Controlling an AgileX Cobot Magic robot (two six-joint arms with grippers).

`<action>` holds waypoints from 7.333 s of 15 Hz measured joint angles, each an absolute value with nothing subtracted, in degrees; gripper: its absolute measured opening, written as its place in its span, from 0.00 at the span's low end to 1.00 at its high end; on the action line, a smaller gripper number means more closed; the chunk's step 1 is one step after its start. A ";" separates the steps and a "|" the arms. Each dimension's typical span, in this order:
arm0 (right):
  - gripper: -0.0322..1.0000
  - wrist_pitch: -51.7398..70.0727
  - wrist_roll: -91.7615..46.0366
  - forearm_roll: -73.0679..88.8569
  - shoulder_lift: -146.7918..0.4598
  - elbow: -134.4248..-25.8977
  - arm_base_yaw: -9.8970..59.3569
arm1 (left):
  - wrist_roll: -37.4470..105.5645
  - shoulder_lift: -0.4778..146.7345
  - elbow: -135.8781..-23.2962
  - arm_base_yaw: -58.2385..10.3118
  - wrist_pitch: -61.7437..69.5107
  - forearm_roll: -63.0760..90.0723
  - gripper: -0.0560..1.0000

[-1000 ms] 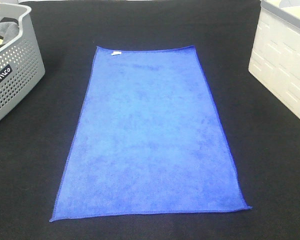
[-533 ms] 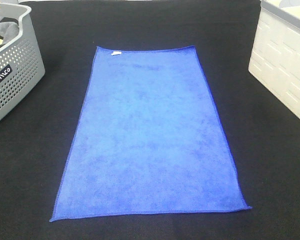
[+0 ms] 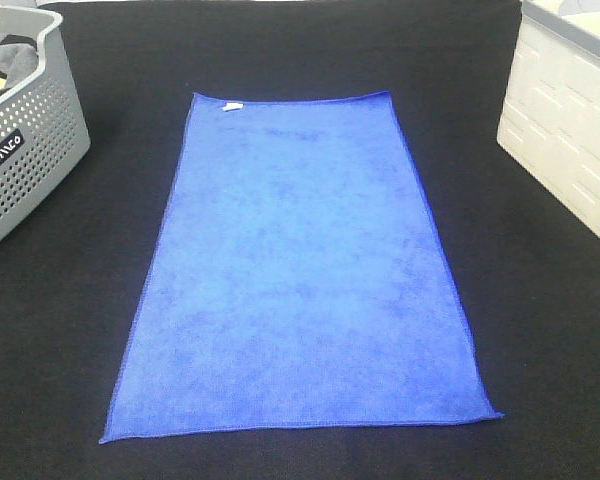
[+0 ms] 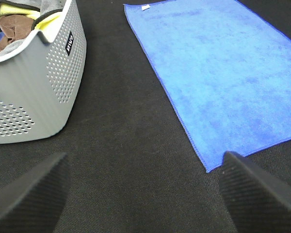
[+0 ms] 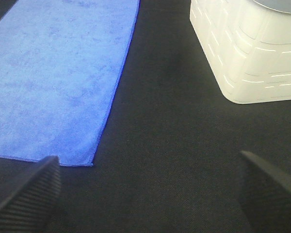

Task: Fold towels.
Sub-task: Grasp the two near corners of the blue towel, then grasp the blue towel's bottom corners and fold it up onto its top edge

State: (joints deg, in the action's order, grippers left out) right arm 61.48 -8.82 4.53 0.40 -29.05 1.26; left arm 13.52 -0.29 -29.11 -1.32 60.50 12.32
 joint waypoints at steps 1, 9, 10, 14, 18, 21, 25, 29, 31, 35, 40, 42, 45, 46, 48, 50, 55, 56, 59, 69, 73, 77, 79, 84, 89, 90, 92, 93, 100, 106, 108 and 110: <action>0.91 61.48 -8.82 4.53 0.40 -29.05 1.26 | 13.52 -0.29 -29.11 -1.32 60.50 12.32 0.81; 0.91 61.48 -8.82 4.53 0.40 -29.05 1.26 | 13.52 -0.29 -29.11 -1.32 60.50 12.32 0.81; 0.91 61.48 -8.82 4.53 0.40 -29.05 1.26 | 13.52 -0.29 -29.11 -1.32 60.50 12.32 0.81; 0.91 61.48 -8.82 4.53 0.40 -29.05 1.26 | 13.52 -0.29 -29.11 -1.32 60.50 12.32 0.81; 0.91 61.48 -8.82 4.53 0.40 -29.05 1.26 | 13.52 -0.29 -29.11 -1.32 60.50 12.32 0.81; 0.91 61.48 -8.82 4.53 0.40 -29.05 1.26 | 13.52 -0.29 -29.11 -1.32 60.50 12.32 0.81; 0.91 61.48 -8.82 4.53 0.40 -29.05 1.26 | 13.52 -0.29 -29.11 -1.32 60.50 12.32 0.81; 0.91 61.48 -8.82 4.53 0.40 -29.05 1.26 | 13.52 -0.29 -29.11 -1.32 60.50 12.32 0.81; 0.91 61.36 -8.82 4.53 0.40 -29.05 1.26 | 13.52 -0.29 -29.11 -1.32 60.22 12.38 0.80; 0.91 55.63 -6.30 4.76 -3.55 -29.97 1.26 | 9.80 3.55 -29.97 -1.32 50.31 15.99 0.76; 0.91 51.17 -0.86 8.25 -16.10 -29.97 1.26 | 4.70 13.58 -29.97 -1.32 42.91 22.06 0.76; 0.91 50.59 -0.74 9.63 -23.43 -29.97 1.26 | 4.53 19.71 -29.97 -1.32 43.09 24.64 0.76; 0.91 48.59 -0.69 11.86 -34.32 -29.97 1.26 | 4.53 30.14 -28.82 -1.32 43.32 28.53 0.76; 0.91 47.33 -1.20 13.92 -38.50 -29.97 1.26 | 4.53 34.38 -28.42 -1.32 43.26 28.82 0.76; 0.91 45.95 -4.70 18.51 -46.18 -29.97 1.26 | 4.53 42.63 -28.25 -1.32 42.23 29.39 0.76; 0.91 45.15 -10.83 22.86 -55.86 -29.97 1.26 | 7.68 52.25 -28.25 -1.32 39.71 32.49 0.76; 0.91 36.38 -19.31 29.79 -69.90 -30.02 1.26 | 24.58 70.19 -28.25 -1.32 36.61 48.07 0.76; 0.91 32.66 -20.74 31.51 -73.05 -30.02 1.26 | 29.45 74.94 -28.25 -1.32 35.64 52.94 0.76; 0.90 30.02 -22.63 34.49 -76.78 -30.02 1.26 | 35.18 80.04 -28.25 -1.32 34.89 57.93 0.76; 0.84 21.43 -32.66 45.03 -93.68 -30.14 8.42 | 56.21 99.29 -28.42 -6.53 28.88 78.27 0.76; 0.75 23.55 -35.87 47.61 -98.26 -33.17 8.42 | 62.62 103.30 -29.11 -9.17 29.74 86.46 0.74; 0.62 27.10 -40.51 54.83 -101.01 -34.84 8.42 | 64.52 105.42 -30.60 -10.66 29.79 89.44 0.57; 0.58 27.16 -40.91 55.23 -101.18 -34.84 8.42 | 64.52 105.71 -30.83 -10.66 29.22 89.90 0.51; 0.49 28.07 -45.09 61.25 -101.76 -34.84 8.48 | 64.69 105.88 -32.14 -10.66 29.05 90.41 0.29; 0.48 29.62 -47.90 65.60 -104.79 -35.12 8.48 | 64.92 105.88 -32.20 -10.66 29.11 90.41 0.29; 0.46 30.48 -48.01 66.58 -105.88 -35.52 8.48 | 64.97 105.88 -32.20 -10.66 29.11 90.41 0.27; 0.24 31.05 -48.36 67.21 -107.14 -35.58 8.48 | 65.32 105.88 -32.20 -10.66 29.11 90.30 0.11; 0.10 30.71 -48.36 67.09 -107.43 -35.58 8.48 | 65.37 105.88 -32.20 -10.66 29.11 89.84 0.06; 0.03 31.05 -47.15 63.94 -105.54 -35.47 8.48 | 58.84 104.45 -31.86 -10.66 29.56 79.87 0.05; 0.03 34.15 -35.18 51.68 -92.02 -31.34 8.48 | 53.40 93.79 -24.47 -10.66 29.28 73.97 0.05; 0.03 34.15 -33.69 50.71 -88.01 -27.22 8.48 | 51.57 90.76 -21.37 -10.66 30.02 71.79 0.05; 0.03 35.18 -32.77 50.31 -84.40 -22.75 8.48 | 50.71 88.24 -18.62 -10.66 32.37 70.87 0.05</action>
State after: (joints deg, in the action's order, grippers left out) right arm 35.18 -32.77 50.31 -84.40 -22.75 8.48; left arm 50.71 88.24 -18.62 -10.66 32.37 70.87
